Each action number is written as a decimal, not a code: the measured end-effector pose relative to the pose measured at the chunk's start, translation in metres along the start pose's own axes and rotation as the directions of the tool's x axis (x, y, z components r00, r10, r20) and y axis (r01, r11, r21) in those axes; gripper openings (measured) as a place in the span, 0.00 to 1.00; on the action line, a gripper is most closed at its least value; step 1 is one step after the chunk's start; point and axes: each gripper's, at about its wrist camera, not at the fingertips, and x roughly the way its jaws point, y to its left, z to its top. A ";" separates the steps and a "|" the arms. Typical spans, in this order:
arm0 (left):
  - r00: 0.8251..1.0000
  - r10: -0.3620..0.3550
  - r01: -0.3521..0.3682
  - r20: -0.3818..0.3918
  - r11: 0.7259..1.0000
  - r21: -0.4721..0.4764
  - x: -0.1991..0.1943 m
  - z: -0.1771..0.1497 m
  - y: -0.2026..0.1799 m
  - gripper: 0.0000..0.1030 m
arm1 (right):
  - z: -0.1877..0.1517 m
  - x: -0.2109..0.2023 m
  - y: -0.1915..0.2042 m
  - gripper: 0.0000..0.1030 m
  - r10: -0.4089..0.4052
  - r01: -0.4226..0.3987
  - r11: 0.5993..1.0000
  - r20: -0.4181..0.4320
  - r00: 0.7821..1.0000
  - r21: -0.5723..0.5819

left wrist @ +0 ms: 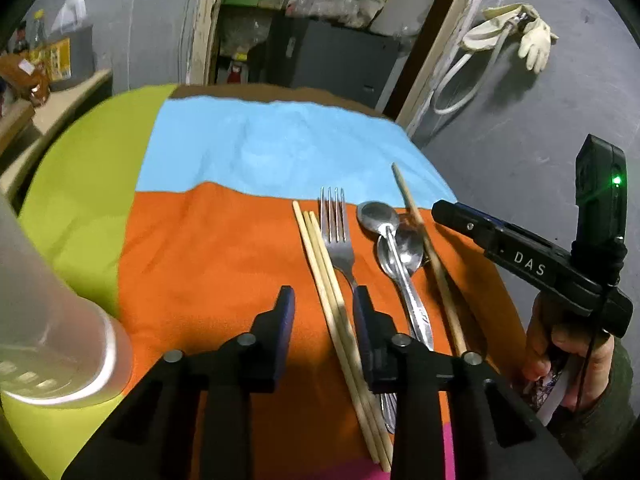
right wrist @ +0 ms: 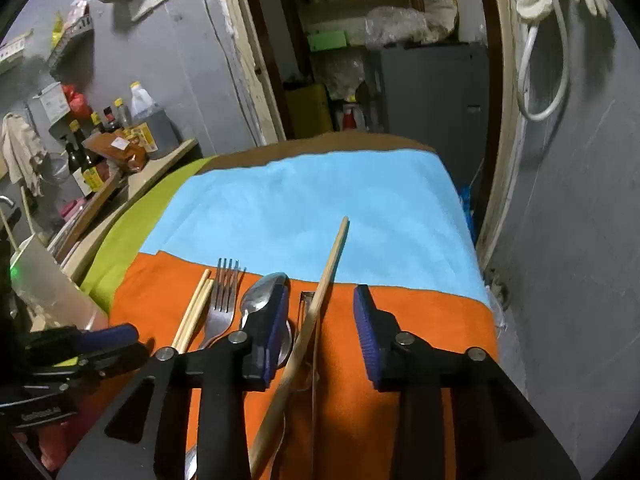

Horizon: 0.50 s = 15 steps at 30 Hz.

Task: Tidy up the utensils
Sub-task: 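Return the right tool to the utensils and close on another chopstick, then lift the second chopstick with the right tool toward the white caddy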

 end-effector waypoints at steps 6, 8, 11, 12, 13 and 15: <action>0.998 -0.017 0.015 -0.064 0.999 -0.029 0.014 0.003 0.009 0.12 | 0.007 0.017 -0.005 0.19 0.014 -0.012 0.999 -0.044 0.999 0.035; 0.997 -0.026 0.023 -0.071 0.999 -0.032 0.017 0.004 0.012 0.10 | 0.009 0.022 -0.005 0.16 0.015 -0.013 0.999 -0.056 0.998 0.044; 0.996 -0.041 0.038 -0.080 0.999 -0.038 0.017 0.006 0.014 0.10 | 0.013 0.031 -0.008 0.13 0.018 -0.013 0.998 -0.078 0.997 0.068; 0.995 -0.047 0.044 -0.085 0.998 -0.039 0.018 0.007 0.014 0.10 | 0.014 0.034 -0.010 0.12 0.018 -0.011 0.997 -0.087 0.996 0.077; 0.995 -0.050 0.046 -0.088 0.998 -0.044 0.019 0.008 0.014 0.10 | 0.014 0.038 -0.011 0.12 0.020 -0.011 0.996 -0.099 0.995 0.089; 0.993 -0.064 0.059 -0.096 0.997 -0.052 0.021 0.010 0.016 0.10 | 0.015 0.043 -0.014 0.12 0.030 -0.018 0.994 -0.115 0.993 0.111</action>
